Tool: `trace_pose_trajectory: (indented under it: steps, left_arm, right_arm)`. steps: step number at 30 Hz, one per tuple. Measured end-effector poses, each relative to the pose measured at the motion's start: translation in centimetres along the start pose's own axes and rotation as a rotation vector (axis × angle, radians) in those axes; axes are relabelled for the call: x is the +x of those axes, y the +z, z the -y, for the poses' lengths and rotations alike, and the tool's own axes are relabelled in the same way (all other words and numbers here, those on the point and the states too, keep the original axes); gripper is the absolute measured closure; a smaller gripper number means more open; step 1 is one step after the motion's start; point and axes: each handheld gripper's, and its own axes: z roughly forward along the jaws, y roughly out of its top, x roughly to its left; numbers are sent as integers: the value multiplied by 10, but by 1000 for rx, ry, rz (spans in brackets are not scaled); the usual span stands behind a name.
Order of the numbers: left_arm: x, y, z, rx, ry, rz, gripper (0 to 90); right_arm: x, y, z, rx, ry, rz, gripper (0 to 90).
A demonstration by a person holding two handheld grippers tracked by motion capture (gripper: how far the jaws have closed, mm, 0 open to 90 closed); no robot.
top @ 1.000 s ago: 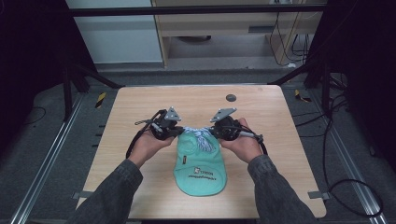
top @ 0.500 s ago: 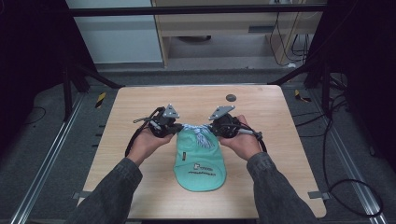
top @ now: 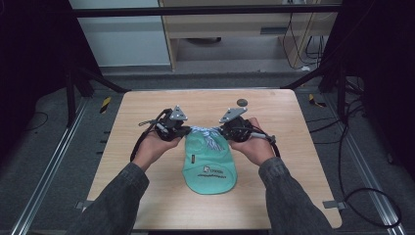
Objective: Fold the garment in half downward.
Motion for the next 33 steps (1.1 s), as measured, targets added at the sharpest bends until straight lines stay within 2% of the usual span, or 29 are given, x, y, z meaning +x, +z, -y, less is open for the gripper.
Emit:
trace_pose_trajectory:
  steps: [9,17,25,33]
  left_arm:
    - [-1,0,-8,-4,23,-11,873]
    - [4,-3,-17,-8,37,-30,872]
    - [7,-3,-23,0,57,-35,893]
    - [5,-1,-22,-1,46,-29,900]
  right_arm:
    - [-3,-5,1,-4,-8,12,836]
    - [-7,-9,-7,-13,-20,34,835]
    - [-10,-8,-6,-19,-29,43,836]
    - [-9,-8,-6,-13,-35,42,842]
